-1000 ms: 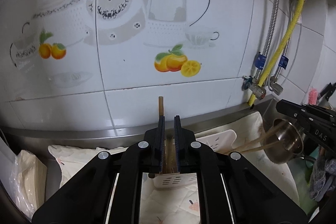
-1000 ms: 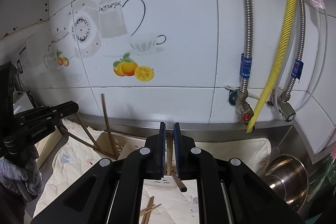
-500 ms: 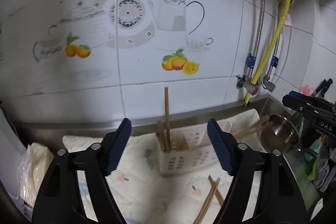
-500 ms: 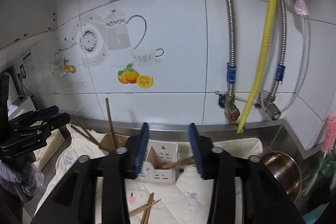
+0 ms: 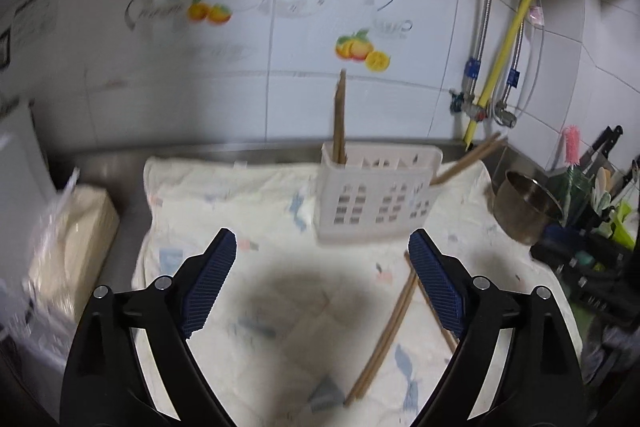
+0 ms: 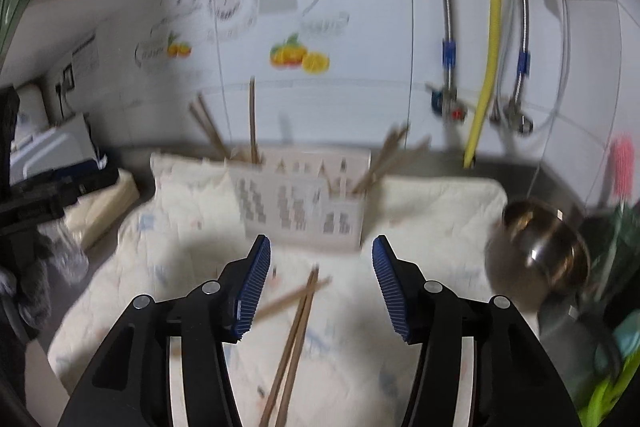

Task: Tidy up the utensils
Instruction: 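Open both grippers to drop the chopsticks into the holder, then lower both grippers to the mat and grasp one chopstick each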

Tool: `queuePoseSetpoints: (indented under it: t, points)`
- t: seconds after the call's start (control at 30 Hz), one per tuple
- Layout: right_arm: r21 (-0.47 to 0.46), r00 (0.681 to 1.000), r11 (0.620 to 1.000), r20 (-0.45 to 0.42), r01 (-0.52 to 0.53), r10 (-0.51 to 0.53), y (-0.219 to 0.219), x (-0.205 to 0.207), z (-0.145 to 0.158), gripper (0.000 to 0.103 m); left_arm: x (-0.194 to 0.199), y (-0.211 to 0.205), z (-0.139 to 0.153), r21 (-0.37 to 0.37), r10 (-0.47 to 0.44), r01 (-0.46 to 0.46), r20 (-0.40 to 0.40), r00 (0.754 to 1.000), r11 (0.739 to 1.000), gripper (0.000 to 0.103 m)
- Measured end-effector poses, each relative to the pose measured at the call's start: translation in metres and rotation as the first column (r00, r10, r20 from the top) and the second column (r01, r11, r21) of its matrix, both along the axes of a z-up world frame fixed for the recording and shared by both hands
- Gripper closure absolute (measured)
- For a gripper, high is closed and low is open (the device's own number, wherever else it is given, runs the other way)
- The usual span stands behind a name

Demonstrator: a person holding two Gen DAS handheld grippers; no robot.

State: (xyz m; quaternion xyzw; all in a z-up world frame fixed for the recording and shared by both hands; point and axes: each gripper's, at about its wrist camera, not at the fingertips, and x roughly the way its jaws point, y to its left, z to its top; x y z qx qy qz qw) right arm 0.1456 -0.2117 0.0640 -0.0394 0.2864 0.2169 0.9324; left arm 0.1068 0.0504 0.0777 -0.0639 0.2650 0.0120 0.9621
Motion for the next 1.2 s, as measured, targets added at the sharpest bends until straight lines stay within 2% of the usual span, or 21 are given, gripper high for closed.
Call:
queuePoseSetpoints:
  t: [0.13,0.27,0.43,0.8,1.2]
  points:
    - [-0.044,0.999,0.999,-0.049,0.017,-0.020,0.002,-0.021,-0.045,0.052,-0.023,0.011,-0.023,-0.042,0.029,-0.030,-0.020,0.999,0.999,0.015]
    - [-0.061,0.993,0.998,-0.120,0.012,-0.020,0.006,-0.034,-0.083,0.065,-0.040,0.018,-0.041,-0.054,0.067,-0.069,-0.038,0.997,0.996,0.015]
    - [-0.055,0.985,0.998,-0.169,0.010,-0.019,0.011,-0.039,-0.109,0.071,-0.056,0.029,-0.053,-0.065,0.110,-0.113,-0.052,0.993,0.991,0.015]
    - [-0.065,0.971,0.998,-0.238,0.008,-0.024,0.023,-0.027,-0.138,0.089,-0.068,0.048,-0.074,-0.097,0.158,-0.168,-0.097,0.983,0.981,0.016]
    - [-0.076,0.963,0.997,-0.267,0.021,-0.040,0.027,-0.021,-0.148,0.093,-0.065,0.049,-0.086,-0.101,0.154,-0.167,-0.125,0.980,0.981,0.016]
